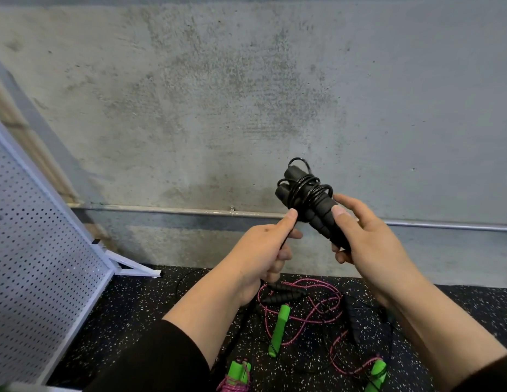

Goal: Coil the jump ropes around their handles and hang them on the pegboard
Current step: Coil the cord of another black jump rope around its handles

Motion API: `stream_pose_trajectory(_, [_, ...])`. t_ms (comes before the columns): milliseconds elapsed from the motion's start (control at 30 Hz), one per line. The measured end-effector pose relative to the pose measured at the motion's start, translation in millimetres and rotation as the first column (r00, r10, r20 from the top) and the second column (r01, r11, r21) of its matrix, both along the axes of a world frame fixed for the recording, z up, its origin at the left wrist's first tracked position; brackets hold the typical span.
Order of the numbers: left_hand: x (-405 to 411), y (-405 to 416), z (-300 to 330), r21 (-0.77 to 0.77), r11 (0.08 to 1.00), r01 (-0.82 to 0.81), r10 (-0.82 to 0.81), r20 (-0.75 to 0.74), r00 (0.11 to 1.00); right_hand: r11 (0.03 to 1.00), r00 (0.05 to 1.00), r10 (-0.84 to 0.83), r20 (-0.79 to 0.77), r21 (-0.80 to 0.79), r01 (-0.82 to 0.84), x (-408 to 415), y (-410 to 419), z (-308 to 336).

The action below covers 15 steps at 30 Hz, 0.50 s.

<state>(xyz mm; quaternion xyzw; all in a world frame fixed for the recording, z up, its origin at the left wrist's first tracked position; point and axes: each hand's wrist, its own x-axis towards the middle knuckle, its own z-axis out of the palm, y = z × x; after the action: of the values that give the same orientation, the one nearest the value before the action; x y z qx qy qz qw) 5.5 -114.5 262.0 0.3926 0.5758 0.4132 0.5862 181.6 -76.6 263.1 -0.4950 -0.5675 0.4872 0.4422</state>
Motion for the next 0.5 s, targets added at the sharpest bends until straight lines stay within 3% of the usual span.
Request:
stream_pose_trajectory(133, [-1.0, 0.0, 1.8, -0.046, 0.999, 0.014, -0.011, 0.069, 0.998, 0.981, 0.953, 0.012, 0.303, 0.179, -0.070, -2.5, -1.0, -3.5])
stream_pose_trajectory(233, [0.8, -0.9, 1.9, -0.057, 0.998, 0.011, -0.008, 0.057, 0.998, 0.979, 0.874, -0.011, 0.487, 0.185, -0.090, -1.0, 1.4, -9.8])
stream_pose_trajectory(367, [4.3, -1.2, -0.6, -0.074, 0.994, -0.081, 0.087, 0.081, 0.993, 0.946, 0.773, -0.052, 0.633, 0.279, -0.165, -5.3, -0.6, -13.3])
stream_pose_trajectory(500, [1.9, 1.3, -5.2, -0.044, 0.994, -0.097, 0.100, 0.059, 0.993, 0.898, 0.729, -0.091, 0.678, 0.372, -0.234, -10.4, -6.7, -18.2])
